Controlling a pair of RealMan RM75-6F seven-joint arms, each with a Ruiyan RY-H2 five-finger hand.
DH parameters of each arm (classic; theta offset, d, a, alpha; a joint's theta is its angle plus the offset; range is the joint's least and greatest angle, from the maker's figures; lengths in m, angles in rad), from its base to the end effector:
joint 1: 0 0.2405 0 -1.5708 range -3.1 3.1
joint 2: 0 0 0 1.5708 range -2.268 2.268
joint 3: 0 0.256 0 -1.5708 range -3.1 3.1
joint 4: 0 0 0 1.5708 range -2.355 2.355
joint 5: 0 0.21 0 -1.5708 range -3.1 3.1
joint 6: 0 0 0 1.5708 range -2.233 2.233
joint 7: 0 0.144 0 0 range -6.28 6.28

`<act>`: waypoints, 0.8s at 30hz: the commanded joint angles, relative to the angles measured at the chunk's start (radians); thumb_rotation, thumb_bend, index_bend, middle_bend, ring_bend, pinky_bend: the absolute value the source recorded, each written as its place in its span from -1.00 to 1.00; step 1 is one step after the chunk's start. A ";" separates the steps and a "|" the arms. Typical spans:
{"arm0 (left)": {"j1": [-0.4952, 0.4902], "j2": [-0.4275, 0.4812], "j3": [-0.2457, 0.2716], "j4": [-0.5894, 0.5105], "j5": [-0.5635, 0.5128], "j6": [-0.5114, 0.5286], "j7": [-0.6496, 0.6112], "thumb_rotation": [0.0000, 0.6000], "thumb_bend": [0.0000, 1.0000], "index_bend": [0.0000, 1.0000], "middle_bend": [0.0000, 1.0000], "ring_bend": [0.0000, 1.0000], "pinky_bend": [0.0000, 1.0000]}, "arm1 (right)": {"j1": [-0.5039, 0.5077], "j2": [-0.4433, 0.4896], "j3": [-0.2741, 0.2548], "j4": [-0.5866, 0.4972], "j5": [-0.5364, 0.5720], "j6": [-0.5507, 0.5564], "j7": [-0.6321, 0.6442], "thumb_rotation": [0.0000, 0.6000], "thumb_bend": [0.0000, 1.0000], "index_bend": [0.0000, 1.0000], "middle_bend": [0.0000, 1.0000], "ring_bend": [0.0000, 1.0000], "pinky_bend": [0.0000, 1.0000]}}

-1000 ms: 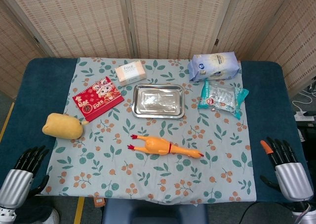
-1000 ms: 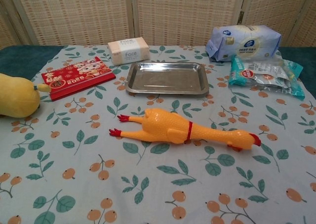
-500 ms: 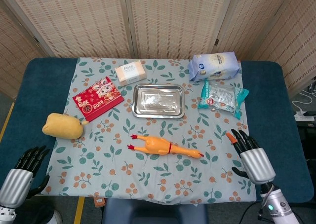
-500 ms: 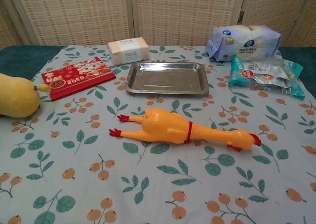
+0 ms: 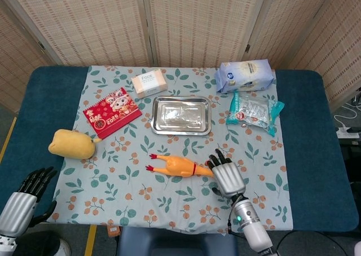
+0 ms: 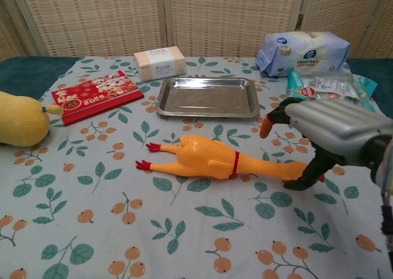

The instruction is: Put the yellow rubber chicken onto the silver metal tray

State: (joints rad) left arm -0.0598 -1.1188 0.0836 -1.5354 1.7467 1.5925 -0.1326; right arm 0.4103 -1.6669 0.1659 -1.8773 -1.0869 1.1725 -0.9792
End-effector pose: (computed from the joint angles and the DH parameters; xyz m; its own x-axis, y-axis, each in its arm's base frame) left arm -0.3018 0.1422 0.1477 0.3486 0.0643 0.9350 0.9184 -0.2228 -0.3271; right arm -0.1281 -0.2311 -0.0298 0.5251 -0.2701 0.8070 -0.8427 -0.2976 0.4487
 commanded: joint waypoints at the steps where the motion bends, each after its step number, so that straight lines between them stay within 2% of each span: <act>1: -0.001 0.004 0.002 0.004 0.002 0.001 -0.011 1.00 -0.17 -1.00 -1.00 -1.00 -0.84 | 0.070 -0.112 0.034 0.086 0.093 0.017 -0.079 1.00 -0.79 -0.38 -0.63 -0.69 -0.31; 4: -0.001 0.007 0.003 0.010 -0.003 -0.001 -0.026 1.00 -0.17 -1.00 -1.00 -1.00 -0.84 | 0.095 -0.153 0.040 0.141 0.125 0.030 -0.083 1.00 -0.78 -0.38 -0.63 -0.68 -0.31; 12: 0.000 0.014 0.002 0.016 -0.018 -0.006 -0.047 1.00 -0.17 -1.00 -1.00 -1.00 -0.84 | 0.125 -0.188 0.040 0.226 0.157 0.052 -0.057 1.00 -0.76 -0.32 -0.60 -0.65 -0.28; 21: -0.003 0.020 0.002 0.009 -0.018 -0.011 -0.048 1.00 -0.17 -1.00 -1.00 -1.00 -0.84 | 0.156 -0.241 0.046 0.320 0.211 0.027 -0.030 1.00 -0.55 -0.05 -0.43 -0.46 -0.03; 24: 0.000 0.019 0.000 0.023 -0.028 -0.010 -0.067 1.00 -0.17 -1.00 -1.00 -1.00 -0.84 | 0.174 -0.279 0.044 0.365 0.221 0.033 -0.036 1.00 -0.52 0.05 -0.36 -0.33 0.10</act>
State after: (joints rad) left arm -0.0609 -1.0993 0.0849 -1.5172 1.7221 1.5823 -0.1944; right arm 0.5718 -1.9250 0.2096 -1.5346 -0.8765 1.2052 -1.0155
